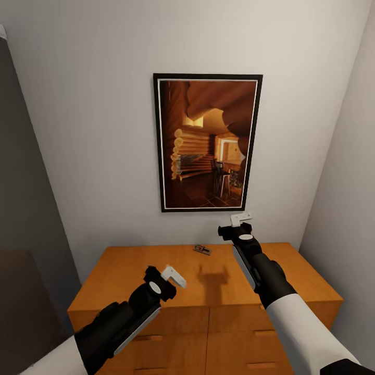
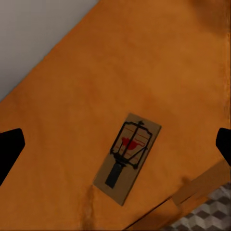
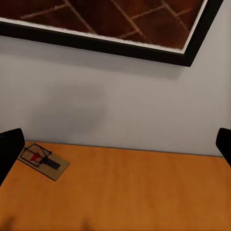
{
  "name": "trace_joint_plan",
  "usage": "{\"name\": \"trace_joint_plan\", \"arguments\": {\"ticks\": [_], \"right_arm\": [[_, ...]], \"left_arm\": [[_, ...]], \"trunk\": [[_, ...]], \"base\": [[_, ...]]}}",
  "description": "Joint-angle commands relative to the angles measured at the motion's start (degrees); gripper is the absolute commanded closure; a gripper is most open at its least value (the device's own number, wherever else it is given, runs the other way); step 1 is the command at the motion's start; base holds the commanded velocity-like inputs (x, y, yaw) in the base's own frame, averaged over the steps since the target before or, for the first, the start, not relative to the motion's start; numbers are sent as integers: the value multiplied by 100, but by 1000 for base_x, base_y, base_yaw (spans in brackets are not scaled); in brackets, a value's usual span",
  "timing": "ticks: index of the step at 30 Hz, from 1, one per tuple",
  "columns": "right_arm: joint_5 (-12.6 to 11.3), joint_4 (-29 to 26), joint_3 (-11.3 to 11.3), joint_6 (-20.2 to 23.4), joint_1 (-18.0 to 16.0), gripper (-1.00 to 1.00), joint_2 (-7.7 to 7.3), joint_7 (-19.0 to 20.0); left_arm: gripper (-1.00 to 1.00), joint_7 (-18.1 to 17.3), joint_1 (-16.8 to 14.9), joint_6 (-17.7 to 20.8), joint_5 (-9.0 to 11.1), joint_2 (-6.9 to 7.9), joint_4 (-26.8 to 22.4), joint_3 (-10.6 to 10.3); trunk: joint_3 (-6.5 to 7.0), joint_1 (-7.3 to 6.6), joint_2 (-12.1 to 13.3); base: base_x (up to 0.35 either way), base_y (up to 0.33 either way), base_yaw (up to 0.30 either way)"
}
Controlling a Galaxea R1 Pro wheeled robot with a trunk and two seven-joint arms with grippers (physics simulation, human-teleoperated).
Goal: Take the four mousetraps from the cabinet in the bathroom and place them on the bathroom floor. Make sure all four end up on the same floor surface, and ensure that at least two of them are either under or directly next to the same bathroom sink.
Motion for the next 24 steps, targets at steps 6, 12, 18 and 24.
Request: {"name": "trace_joint_plan", "arguments": {"ticks": [6,12,18,24], "right_arm": [[-8,-2,15,32,-3,-100,-2,-35],[83,-8,25,31,-3,-100,-2,-63],[179,-11,27,46,-3,-100,-2,-76],[210,-12,26,32,-3,-100,-2,-75]], "left_arm": [[-100,56,-6,15,60,-96,-1,-188],[-100,51,-6,0,75,-75,-6,-218],[-100,-23,-6,-46,103,-40,-24,-209],[-100,-649,-6,-132,105,133,-28,-163]], "trunk": [[-3,3,-5],[-3,3,-5],[-3,3,-5],[-3,3,-5]], "base": [[0,0,0],[0,0,0],[0,0,0],[0,0,0]]}}
